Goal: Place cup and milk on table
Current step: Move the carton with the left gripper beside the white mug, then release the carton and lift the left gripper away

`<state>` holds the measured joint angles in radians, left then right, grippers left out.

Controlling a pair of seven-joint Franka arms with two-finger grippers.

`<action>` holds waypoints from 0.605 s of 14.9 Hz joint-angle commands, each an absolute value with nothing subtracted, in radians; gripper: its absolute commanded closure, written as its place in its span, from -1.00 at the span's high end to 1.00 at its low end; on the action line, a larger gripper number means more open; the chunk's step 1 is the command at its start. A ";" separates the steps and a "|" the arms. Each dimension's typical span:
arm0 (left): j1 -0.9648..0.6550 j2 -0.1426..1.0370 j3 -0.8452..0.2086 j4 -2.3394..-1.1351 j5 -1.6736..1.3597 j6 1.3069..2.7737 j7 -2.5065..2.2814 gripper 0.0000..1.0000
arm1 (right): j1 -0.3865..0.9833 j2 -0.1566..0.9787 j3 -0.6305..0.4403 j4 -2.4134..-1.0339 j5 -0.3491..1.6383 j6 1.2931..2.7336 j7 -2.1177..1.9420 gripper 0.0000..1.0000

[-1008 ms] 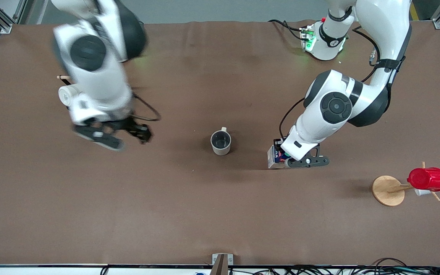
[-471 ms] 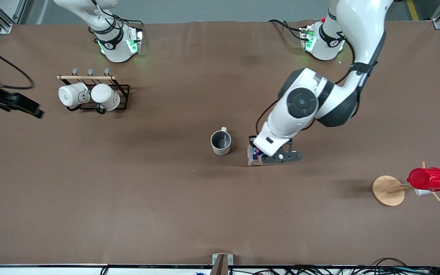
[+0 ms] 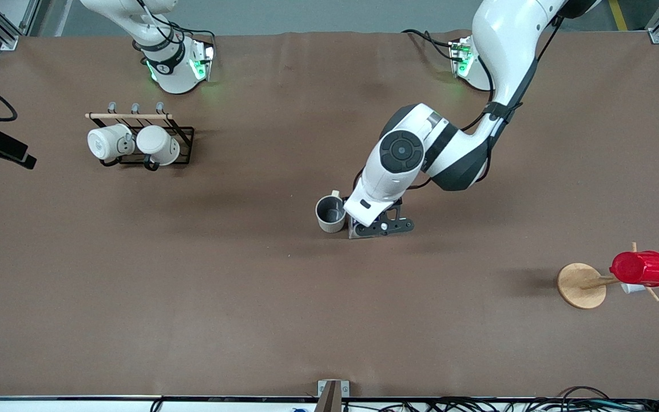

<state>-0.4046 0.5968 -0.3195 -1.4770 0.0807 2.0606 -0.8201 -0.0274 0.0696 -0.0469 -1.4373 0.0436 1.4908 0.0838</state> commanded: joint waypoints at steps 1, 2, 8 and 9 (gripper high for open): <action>-0.420 0.603 -0.311 -1.459 0.103 2.049 -0.850 -0.24 | -0.023 0.049 -0.048 -1.462 0.063 1.494 0.074 1.00; -0.422 0.603 -0.311 -1.459 0.103 2.049 -0.853 -0.21 | -0.025 0.049 -0.049 -1.462 0.063 1.494 0.074 1.00; -0.416 0.592 -0.311 -1.451 0.107 2.049 -0.867 1.00 | -0.032 0.049 -0.049 -1.462 0.063 1.493 0.071 1.00; -0.404 0.575 -0.310 -1.451 0.129 2.042 -0.865 1.00 | -0.032 0.049 -0.049 -1.462 0.063 1.494 0.071 1.00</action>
